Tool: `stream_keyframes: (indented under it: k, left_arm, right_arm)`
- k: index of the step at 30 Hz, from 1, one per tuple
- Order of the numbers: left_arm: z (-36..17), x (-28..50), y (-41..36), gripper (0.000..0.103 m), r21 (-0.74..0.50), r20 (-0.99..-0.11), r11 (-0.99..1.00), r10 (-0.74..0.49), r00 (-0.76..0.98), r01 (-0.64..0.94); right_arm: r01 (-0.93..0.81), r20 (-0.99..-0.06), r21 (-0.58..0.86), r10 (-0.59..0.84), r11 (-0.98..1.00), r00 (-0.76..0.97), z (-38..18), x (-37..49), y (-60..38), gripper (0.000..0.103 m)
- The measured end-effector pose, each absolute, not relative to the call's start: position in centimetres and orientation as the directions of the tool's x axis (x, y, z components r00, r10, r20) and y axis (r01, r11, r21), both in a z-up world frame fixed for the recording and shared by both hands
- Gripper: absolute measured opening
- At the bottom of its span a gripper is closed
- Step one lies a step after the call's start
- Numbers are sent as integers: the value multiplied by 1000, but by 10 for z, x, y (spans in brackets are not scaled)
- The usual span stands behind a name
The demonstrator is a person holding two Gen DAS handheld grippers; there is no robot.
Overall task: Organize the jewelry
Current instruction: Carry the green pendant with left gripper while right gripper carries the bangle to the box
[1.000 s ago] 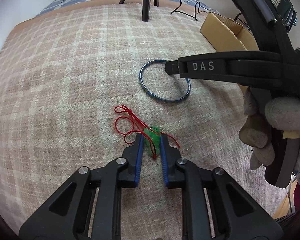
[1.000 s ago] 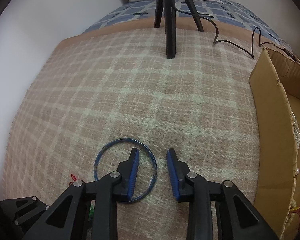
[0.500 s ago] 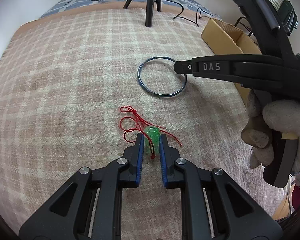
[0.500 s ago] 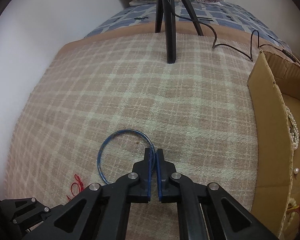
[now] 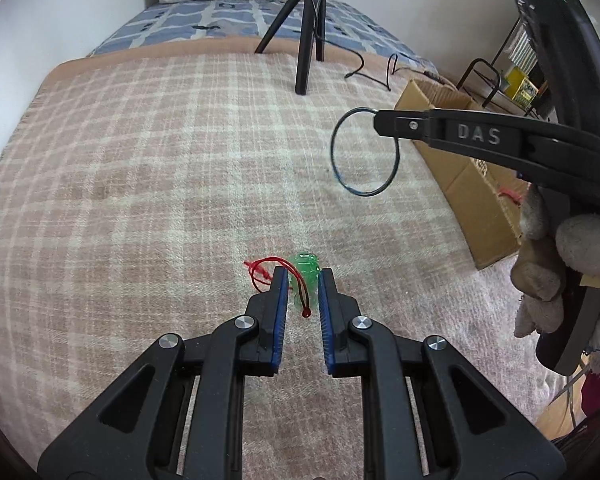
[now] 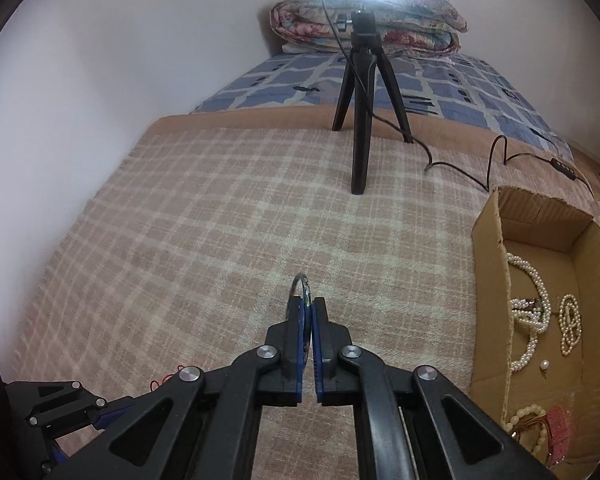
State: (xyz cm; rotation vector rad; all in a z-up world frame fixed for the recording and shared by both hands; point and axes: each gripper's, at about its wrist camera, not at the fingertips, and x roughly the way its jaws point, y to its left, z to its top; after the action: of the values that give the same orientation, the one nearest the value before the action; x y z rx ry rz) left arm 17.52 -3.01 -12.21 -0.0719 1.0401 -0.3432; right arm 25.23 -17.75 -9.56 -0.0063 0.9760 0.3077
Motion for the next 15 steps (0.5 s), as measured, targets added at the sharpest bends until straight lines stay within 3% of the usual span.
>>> stream_keyframes:
  k: [15]
  left_arm:
    - [-64, 175, -24, 14, -281, -753, 925, -379, 538, 258]
  right_arm:
    - [-225, -706, 155, 267, 962, 656, -14, 203, -223, 1]
